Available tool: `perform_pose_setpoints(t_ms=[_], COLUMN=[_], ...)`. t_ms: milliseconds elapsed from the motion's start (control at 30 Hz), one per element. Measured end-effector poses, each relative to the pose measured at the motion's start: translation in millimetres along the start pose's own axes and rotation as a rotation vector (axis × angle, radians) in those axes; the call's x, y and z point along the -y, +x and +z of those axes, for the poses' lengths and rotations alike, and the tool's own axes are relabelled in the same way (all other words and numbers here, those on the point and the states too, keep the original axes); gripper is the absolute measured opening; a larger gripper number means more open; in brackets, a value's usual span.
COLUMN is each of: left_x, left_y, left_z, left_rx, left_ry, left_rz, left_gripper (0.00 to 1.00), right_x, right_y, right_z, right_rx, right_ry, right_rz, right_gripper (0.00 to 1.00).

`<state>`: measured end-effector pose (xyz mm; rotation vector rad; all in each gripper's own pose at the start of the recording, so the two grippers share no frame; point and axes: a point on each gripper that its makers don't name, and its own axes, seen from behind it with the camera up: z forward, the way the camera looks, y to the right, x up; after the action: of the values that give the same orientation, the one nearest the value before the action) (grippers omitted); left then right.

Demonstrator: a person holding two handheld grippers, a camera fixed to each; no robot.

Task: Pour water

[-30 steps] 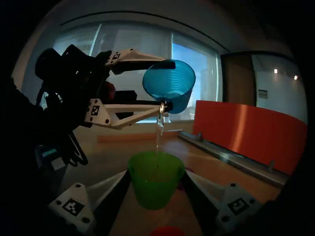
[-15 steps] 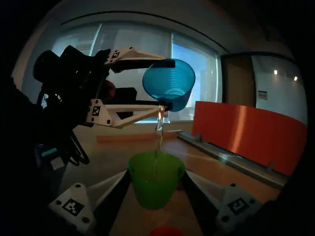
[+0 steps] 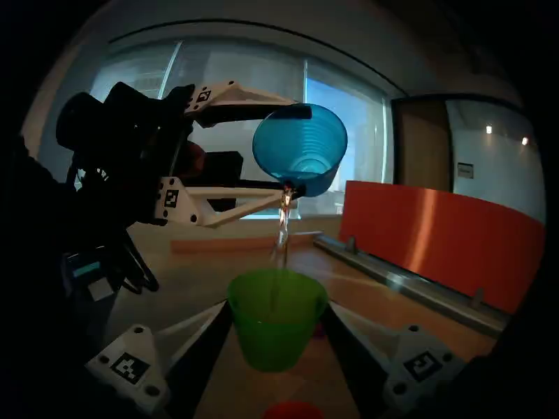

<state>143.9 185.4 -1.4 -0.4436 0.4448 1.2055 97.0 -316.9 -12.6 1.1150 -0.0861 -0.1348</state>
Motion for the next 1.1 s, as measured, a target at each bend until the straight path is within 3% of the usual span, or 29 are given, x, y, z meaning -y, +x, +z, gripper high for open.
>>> perform_pose_setpoints(t_ms=[300,700,1100], left_x=[5.2,-8.6,-4.7], left_y=[1.5,4.9,8.6], left_z=[-0.7,-2.8,-3.7], left_rx=[0.003,0.004,0.0], left_ry=[0.002,0.007,0.012], left_rz=[0.05,0.108,0.173], left_gripper=[0.87,0.87,0.87], right_x=[1.3,0.4,1.6], right_y=[0.6,1.2,1.6], right_z=[0.0,0.3,0.3], right_rx=[-0.002,-0.002,-0.003], right_ry=[0.001,-0.002,0.0], right_rz=[-0.002,-0.007,-0.014], right_gripper=[0.9,0.9,0.9])
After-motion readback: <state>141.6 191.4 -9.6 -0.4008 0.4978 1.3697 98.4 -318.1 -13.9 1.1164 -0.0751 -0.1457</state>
